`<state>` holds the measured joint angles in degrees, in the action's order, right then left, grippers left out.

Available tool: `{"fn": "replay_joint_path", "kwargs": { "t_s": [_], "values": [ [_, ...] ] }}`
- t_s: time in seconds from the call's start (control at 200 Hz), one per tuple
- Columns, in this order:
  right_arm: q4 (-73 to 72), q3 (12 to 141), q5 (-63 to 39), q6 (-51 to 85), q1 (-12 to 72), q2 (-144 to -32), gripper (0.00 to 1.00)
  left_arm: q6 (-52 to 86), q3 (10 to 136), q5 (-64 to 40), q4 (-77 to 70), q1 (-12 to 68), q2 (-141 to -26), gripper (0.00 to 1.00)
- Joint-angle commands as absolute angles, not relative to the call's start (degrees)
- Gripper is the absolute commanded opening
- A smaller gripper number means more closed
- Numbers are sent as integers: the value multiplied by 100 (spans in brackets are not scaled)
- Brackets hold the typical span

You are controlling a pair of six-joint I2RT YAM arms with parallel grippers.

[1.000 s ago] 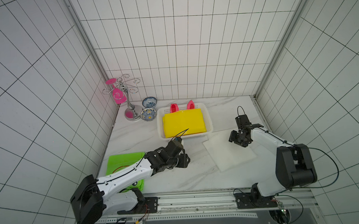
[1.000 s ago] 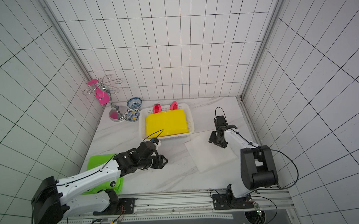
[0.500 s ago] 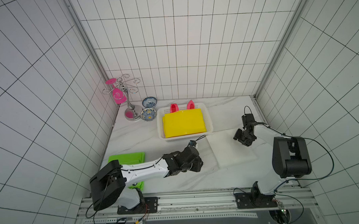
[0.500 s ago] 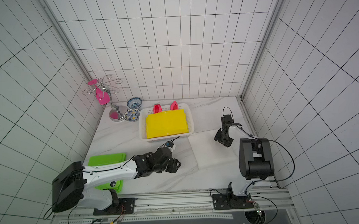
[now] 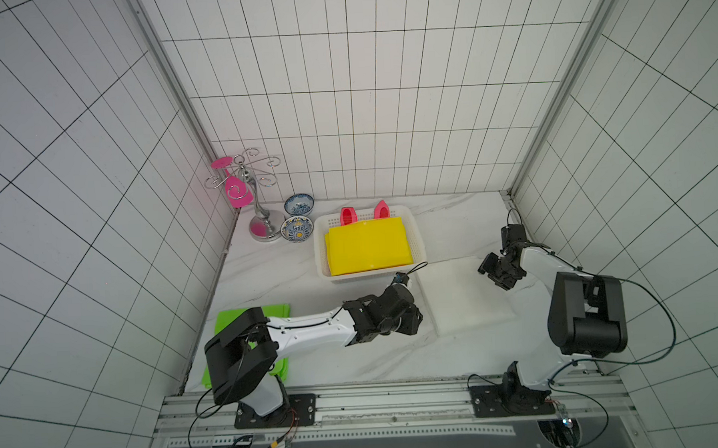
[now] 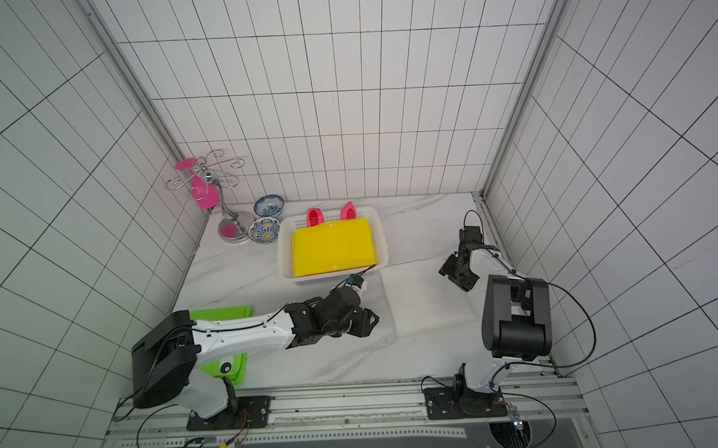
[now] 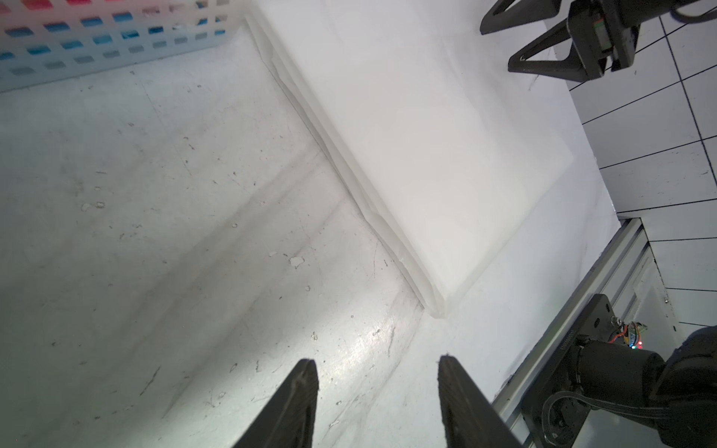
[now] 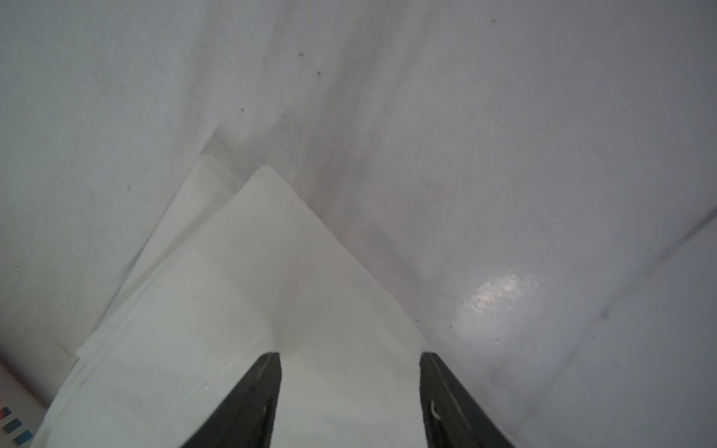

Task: Put the folded raincoat in the basket
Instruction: Move the raincoat to the center of the board.

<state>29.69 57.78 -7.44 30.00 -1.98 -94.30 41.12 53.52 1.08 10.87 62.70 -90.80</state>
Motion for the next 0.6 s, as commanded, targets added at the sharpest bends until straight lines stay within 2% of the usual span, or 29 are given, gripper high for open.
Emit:
{"fn": "replay_joint_path", "kwargs": {
  "t_s": [0.0,0.185,0.405,0.55,0.595],
  "values": [
    [3112,6029,-958,2776,-224,-9153,63,4077,5552,257,932,6307,-9225,53],
    [3164,6117,-354,2241,-229,-9082,65,4097,5700,398,927,6303,-9434,54],
    [3256,6739,-651,1846,-108,-9669,65,4074,5905,767,1393,6307,-9514,54],
    [3687,7228,17,2054,-28,-10197,66,4056,5867,925,1586,6256,-9422,56],
    [3760,7268,-49,2089,-137,-10348,67,4056,5879,838,1625,6239,-9439,56]
  ]
}}
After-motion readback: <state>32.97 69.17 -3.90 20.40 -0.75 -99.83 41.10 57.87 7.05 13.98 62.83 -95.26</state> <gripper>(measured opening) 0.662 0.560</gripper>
